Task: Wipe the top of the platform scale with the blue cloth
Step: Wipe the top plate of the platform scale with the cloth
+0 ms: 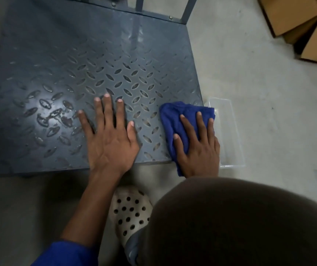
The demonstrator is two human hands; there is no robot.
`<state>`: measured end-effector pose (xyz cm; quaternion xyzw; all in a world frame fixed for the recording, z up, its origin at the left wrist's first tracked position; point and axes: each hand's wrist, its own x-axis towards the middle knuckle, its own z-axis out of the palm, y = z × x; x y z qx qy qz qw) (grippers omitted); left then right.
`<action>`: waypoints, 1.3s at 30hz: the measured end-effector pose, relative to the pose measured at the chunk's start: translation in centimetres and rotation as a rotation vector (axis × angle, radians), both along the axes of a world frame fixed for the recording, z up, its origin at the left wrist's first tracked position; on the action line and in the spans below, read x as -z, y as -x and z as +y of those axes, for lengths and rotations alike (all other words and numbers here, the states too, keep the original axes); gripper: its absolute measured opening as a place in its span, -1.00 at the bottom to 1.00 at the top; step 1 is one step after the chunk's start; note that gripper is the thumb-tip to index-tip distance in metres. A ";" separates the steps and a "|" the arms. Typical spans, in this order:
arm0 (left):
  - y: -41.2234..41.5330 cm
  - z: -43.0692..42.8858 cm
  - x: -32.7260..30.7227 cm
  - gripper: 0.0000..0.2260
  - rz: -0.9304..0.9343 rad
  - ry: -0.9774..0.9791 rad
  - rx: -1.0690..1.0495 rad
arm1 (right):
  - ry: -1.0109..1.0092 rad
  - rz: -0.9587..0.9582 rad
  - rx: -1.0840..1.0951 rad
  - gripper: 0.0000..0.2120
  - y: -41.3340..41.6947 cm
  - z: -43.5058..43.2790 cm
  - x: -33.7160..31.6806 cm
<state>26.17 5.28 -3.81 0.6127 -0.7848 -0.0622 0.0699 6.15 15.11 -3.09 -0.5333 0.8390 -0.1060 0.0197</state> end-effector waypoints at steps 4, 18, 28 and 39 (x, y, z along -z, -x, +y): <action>0.6 -2.2 -0.2 -0.39 -0.005 -0.030 0.025 | -0.031 -0.011 -0.023 -0.37 0.5 -3.2 -0.7; 2.3 -8.4 -0.7 -0.38 0.048 -0.050 0.078 | -0.064 -0.046 -0.070 -0.35 3.0 -15.8 -0.9; 4.1 -12.4 -0.4 -0.43 0.023 -0.015 0.097 | -0.024 -0.024 -0.157 -0.32 5.3 -18.8 -0.2; 4.0 -14.9 -0.9 -0.42 0.050 -0.038 0.116 | -0.109 -0.115 -0.047 -0.31 7.9 -33.5 -1.9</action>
